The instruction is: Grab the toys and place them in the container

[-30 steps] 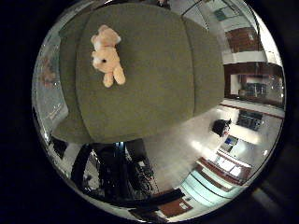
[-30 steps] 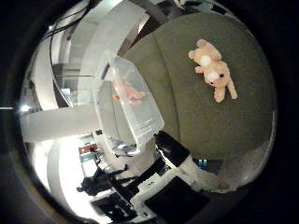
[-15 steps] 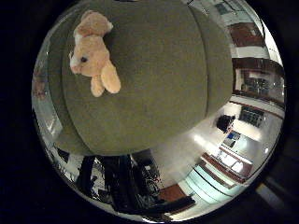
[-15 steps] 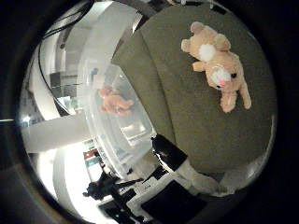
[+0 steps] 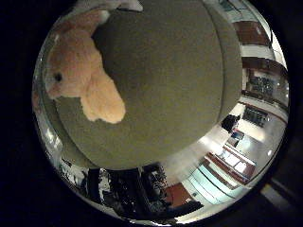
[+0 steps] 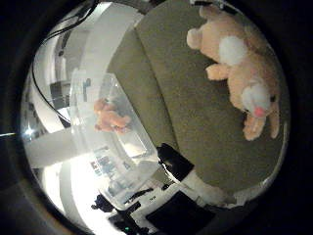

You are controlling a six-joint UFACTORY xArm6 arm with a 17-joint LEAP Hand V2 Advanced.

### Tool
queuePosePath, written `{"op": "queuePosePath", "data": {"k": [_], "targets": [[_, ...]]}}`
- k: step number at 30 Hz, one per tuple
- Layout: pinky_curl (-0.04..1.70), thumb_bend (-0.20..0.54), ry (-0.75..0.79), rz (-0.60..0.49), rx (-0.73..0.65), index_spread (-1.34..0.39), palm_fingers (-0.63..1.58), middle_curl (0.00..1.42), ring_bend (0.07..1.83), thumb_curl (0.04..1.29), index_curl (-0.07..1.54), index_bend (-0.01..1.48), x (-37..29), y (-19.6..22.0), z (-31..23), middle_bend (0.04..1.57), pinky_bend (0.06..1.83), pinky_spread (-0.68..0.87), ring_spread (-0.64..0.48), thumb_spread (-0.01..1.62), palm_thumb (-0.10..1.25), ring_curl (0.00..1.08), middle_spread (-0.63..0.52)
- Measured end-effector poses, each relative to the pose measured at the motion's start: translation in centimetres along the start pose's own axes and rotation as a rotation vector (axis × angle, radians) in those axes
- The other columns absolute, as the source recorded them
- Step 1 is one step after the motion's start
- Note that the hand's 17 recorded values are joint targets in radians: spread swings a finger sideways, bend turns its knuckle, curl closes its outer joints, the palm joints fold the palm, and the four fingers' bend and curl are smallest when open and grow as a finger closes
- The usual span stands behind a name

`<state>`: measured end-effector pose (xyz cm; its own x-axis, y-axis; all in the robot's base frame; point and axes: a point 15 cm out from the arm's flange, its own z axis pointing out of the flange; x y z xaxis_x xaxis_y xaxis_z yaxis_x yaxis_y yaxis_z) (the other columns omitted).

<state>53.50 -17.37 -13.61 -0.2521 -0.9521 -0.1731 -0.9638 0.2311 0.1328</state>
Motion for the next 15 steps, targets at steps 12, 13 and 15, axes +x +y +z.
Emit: {"op": "queuePosePath", "data": {"k": [12, 13, 15], "targets": [[0.19, -0.007, -0.008, 0.014, -0.058, -0.33, 1.02, 0.56, 0.96, 0.36, 0.3, 0.24, 0.0, 0.8, 2.0, 0.64, 1.31, -0.21, -0.23, 1.0, 0.78, 0.46, -0.19], [0.21, -0.007, -0.008, 0.015, -0.057, -0.37, 1.08, 0.59, 0.99, 0.36, 0.34, 0.31, 0.0, 0.7, 1.9, 0.68, 1.34, -0.25, -0.27, 1.0, 0.81, 0.49, -0.23], [0.26, -0.01, -0.006, 0.015, -0.051, -0.42, 1.12, 0.67, 1.07, 0.37, 0.42, 0.43, 0.1, 0.6, 2.0, 0.75, 1.41, -0.26, -0.29, 1.0, 0.85, 0.54, -0.28]]}}
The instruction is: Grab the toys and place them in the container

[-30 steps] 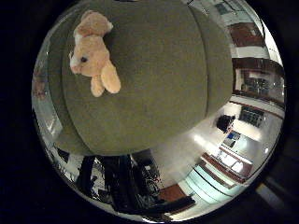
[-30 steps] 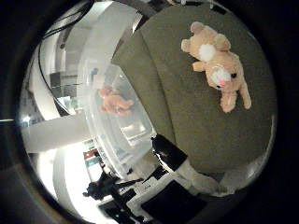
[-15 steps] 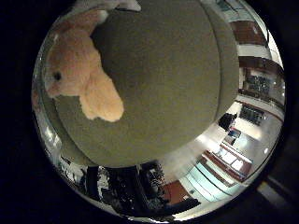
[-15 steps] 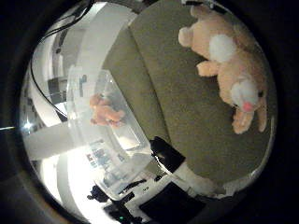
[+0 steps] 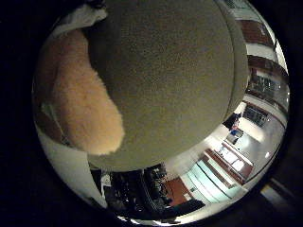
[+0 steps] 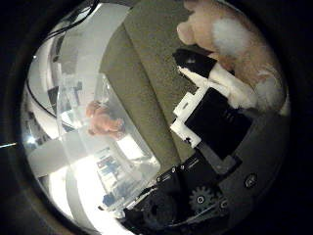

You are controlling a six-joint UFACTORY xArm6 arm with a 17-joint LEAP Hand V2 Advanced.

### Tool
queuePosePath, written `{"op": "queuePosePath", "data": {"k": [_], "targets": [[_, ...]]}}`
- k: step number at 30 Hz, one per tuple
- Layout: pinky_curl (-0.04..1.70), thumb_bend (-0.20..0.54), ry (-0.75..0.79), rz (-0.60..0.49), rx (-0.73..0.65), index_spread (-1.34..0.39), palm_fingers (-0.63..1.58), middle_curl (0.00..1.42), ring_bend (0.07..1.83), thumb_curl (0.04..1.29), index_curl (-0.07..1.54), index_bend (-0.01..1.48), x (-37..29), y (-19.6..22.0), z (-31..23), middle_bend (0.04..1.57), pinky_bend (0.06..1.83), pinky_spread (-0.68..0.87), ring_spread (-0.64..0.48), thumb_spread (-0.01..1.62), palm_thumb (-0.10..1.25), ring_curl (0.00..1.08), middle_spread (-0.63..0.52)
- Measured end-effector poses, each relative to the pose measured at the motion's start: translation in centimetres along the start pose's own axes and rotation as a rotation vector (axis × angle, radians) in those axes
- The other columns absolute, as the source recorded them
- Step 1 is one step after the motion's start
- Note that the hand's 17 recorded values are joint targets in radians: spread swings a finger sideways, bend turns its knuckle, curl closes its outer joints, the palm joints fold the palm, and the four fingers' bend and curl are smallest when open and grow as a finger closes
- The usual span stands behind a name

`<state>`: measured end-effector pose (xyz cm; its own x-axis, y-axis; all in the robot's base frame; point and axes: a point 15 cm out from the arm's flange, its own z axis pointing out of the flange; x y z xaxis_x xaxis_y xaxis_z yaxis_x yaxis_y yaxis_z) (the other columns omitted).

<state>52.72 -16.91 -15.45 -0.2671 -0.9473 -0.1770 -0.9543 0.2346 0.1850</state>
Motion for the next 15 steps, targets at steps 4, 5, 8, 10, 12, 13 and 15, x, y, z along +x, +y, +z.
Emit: {"op": "queuePosePath", "data": {"k": [4, 5, 8, 10, 12, 13, 15], "targets": [[0.36, -0.013, 0.009, 0.0, 0.059, -0.47, 1.06, 0.87, 1.26, 0.39, 0.68, 0.82, 0.8, -1.5, -1.8, 0.96, 1.55, -0.23, -0.31, 0.99, 0.93, 0.67, -0.35], [0.38, -0.013, 0.014, 0.002, 0.087, -0.46, 1.08, 0.9, 1.28, 0.39, 0.72, 0.87, 1.1, -2.1, -2.7, 1.0, 1.58, -0.22, -0.3, 0.99, 0.94, 0.69, -0.35], [0.45, -0.008, 0.032, 0.024, 0.171, -0.42, 1.04, 0.98, 1.33, 0.41, 0.84, 0.98, 3.4, -3.7, -5.7, 1.08, 1.64, -0.19, -0.29, 0.99, 1.0, 0.75, -0.33], [0.48, -0.005, 0.034, 0.028, 0.193, -0.4, 1.02, 1.01, 1.35, 0.43, 0.89, 1.0, 4.2, -3.9, -7.4, 1.11, 1.66, -0.18, -0.29, 1.0, 1.04, 0.78, -0.32], [0.51, -0.004, 0.035, 0.021, 0.213, -0.38, 1.0, 1.03, 1.36, 0.45, 0.93, 1.02, 4.1, -4.2, -9.2, 1.15, 1.67, -0.17, -0.28, 1.02, 1.07, 0.81, -0.3], [0.52, -0.006, 0.034, 0.016, 0.221, -0.37, 0.99, 1.04, 1.37, 0.46, 0.95, 1.03, 3.9, -4.2, -10.1, 1.16, 1.67, -0.16, -0.28, 1.03, 1.08, 0.82, -0.3], [0.55, -0.007, 0.034, 0.013, 0.227, -0.36, 0.99, 1.04, 1.37, 0.48, 0.97, 1.03, 3.8, -3.6, -11.6, 1.18, 1.67, -0.16, -0.28, 1.03, 1.11, 0.84, -0.28]]}}
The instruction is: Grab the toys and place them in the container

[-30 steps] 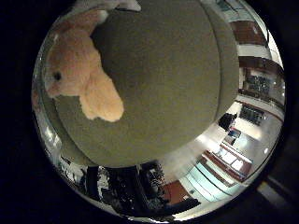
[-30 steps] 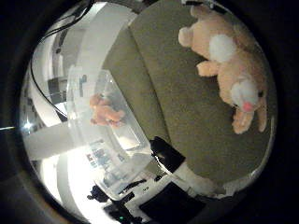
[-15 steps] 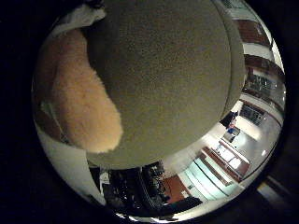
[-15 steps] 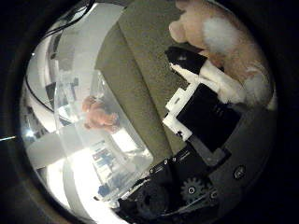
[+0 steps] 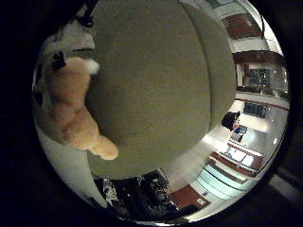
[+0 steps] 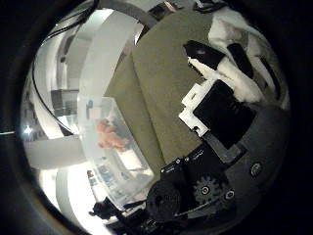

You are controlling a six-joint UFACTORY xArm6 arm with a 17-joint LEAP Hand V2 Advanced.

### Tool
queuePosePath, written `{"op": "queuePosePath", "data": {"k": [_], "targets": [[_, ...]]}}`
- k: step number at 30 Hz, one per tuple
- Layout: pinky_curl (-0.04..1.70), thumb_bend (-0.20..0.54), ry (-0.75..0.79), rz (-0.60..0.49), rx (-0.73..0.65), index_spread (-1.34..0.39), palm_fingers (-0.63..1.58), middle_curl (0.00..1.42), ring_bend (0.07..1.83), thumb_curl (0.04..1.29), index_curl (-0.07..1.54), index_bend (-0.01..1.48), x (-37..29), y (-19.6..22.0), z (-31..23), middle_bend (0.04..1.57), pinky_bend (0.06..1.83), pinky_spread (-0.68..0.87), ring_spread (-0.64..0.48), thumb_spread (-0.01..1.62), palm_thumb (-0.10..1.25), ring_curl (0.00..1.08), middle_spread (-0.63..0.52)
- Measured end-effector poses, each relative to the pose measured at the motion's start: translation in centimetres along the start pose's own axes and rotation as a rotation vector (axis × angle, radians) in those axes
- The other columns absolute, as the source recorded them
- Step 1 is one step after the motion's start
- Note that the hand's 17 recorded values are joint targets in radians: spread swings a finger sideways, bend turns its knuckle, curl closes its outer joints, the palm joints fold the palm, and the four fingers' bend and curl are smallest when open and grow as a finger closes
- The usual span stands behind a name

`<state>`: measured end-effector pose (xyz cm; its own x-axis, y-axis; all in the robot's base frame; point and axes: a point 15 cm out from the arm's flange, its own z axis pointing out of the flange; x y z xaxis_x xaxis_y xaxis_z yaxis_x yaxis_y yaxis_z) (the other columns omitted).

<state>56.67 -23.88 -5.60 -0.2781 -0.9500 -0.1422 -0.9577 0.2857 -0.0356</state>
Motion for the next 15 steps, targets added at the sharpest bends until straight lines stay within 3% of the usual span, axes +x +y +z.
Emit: {"op": "queuePosePath", "data": {"k": [10, 15], "targets": [[0.66, -0.013, -0.005, -0.061, 0.044, -0.33, 0.99, 1.03, 1.36, 0.57, 1.03, 1.02, -2.8, 1.6, -10.7, 1.22, 1.62, -0.15, -0.27, 1.0, 1.13, 0.89, -0.24], [0.71, -0.024, -0.005, -0.09, 0.059, -0.33, 0.99, 1.03, 1.35, 0.58, 1.05, 1.01, -4.3, 3.0, -13.9, 1.22, 1.59, -0.16, -0.28, 1.02, 1.05, 0.91, -0.23]]}}
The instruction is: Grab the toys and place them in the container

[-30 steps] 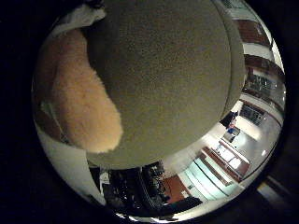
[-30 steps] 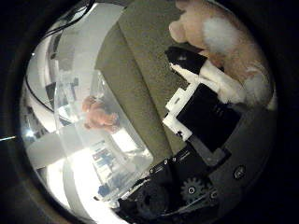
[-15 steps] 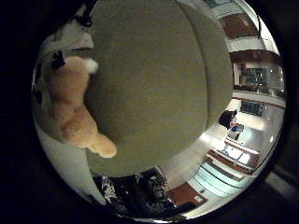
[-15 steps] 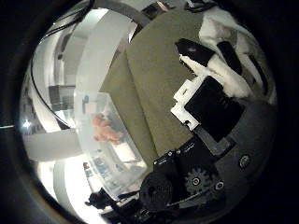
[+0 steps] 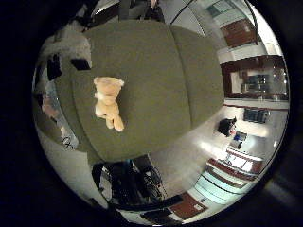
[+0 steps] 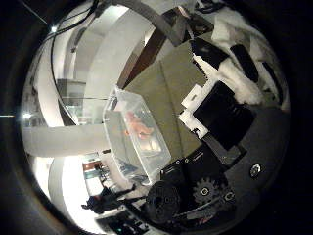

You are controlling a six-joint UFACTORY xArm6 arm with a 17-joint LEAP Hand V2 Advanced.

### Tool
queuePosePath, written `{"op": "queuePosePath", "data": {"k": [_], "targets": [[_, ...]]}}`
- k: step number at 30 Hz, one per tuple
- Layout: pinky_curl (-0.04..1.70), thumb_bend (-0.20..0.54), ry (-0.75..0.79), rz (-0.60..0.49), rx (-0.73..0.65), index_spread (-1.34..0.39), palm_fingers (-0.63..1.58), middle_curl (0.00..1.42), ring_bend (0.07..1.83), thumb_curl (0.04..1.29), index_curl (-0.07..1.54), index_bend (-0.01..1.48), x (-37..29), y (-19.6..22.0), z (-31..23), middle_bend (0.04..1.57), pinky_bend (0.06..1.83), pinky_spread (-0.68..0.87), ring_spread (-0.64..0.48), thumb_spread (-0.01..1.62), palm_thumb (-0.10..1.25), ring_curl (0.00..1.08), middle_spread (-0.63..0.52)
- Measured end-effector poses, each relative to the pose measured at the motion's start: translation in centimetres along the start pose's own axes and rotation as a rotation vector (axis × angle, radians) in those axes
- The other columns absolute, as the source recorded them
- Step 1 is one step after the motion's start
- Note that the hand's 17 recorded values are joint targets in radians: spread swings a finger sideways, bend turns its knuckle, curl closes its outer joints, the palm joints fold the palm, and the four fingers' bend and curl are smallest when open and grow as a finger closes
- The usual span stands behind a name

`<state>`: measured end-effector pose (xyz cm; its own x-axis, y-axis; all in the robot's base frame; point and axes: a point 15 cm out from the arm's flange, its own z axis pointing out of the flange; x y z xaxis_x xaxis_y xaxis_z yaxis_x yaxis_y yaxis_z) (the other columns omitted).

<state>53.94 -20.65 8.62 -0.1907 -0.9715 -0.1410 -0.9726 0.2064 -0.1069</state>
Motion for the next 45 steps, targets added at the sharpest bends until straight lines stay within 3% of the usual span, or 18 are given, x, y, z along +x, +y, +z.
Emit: {"op": "queuePosePath", "data": {"k": [3, 6, 7, 9, 11, 14, 18, 23, 33, 40, 45], "targets": [[0.73, -0.036, 0.0, -0.007, -0.001, -0.33, 0.96, 1.03, 1.34, 0.54, 1.05, 0.99, -0.3, 1.5, -0.8, 1.19, 1.59, -0.17, -0.27, 1.05, 0.96, 0.91, -0.23], [0.71, -0.039, -0.004, 0.003, -0.017, -0.35, 0.84, 1.01, 1.33, 0.48, 1.03, 0.86, 0.3, 2.6, -0.6, 1.13, 1.53, -0.21, -0.28, 1.08, 0.82, 0.87, -0.25], [0.7, -0.041, -0.005, 0.015, -0.025, -0.37, 0.73, 0.99, 1.32, 0.46, 1.01, 0.76, 0.9, 2.9, -0.2, 1.09, 1.48, -0.25, -0.28, 1.09, 0.78, 0.84, -0.26], [0.67, -0.033, -0.014, 0.041, -0.038, -0.4, 0.28, 0.94, 1.22, 0.42, 0.97, 0.61, 1.7, 3.6, 0.5, 0.96, 1.34, -0.3, -0.28, 1.11, 0.72, 0.8, -0.27], [0.62, -0.03, -0.032, 0.074, -0.056, -0.39, 0.03, 0.87, 1.12, 0.39, 0.9, 0.55, 2.3, 4.3, 1.8, 0.85, 1.19, -0.19, -0.23, 1.13, 0.68, 0.74, -0.24], [0.5, -0.026, -0.066, 0.143, -0.097, -0.24, -0.18, 0.69, 0.79, 0.36, 0.71, 0.33, 3.6, 5.9, 4.8, 0.55, 1.02, 0.16, -0.03, 1.13, 0.64, 0.57, -0.03], [0.36, -0.024, -0.115, 0.244, -0.141, -0.08, -0.12, 0.5, 0.48, 0.34, 0.54, 0.18, 5.1, 8.0, 8.5, 0.31, 0.77, 0.39, 0.19, 1.13, 0.61, 0.41, 0.19], [0.28, -0.023, -0.159, 0.338, -0.18, -0.01, -0.06, 0.4, 0.33, 0.32, 0.4, 0.15, 6.3, 9.8, 12.7, 0.19, 0.65, 0.47, 0.27, 1.12, 0.58, 0.32, 0.27], [0.22, -0.023, -0.194, 0.411, -0.224, 0.02, -0.01, 0.33, 0.29, 0.31, 0.3, 0.16, 5.9, 10.1, 18.0, 0.19, 0.61, 0.49, 0.31, 1.1, 0.56, 0.28, 0.29], [0.18, -0.02, -0.188, 0.391, -0.173, 0.02, 0.03, 0.33, 0.31, 0.31, 0.29, 0.16, 5.5, 4.7, 19.5, 0.21, 0.59, 0.49, 0.29, 1.08, 0.58, 0.28, 0.28], [0.16, -0.017, -0.189, 0.39, -0.208, 0.01, 0.09, 0.35, 0.34, 0.33, 0.29, 0.16, 4.1, 5.2, 21.2, 0.26, 0.55, 0.48, 0.26, 1.06, 0.64, 0.28, 0.25]]}}
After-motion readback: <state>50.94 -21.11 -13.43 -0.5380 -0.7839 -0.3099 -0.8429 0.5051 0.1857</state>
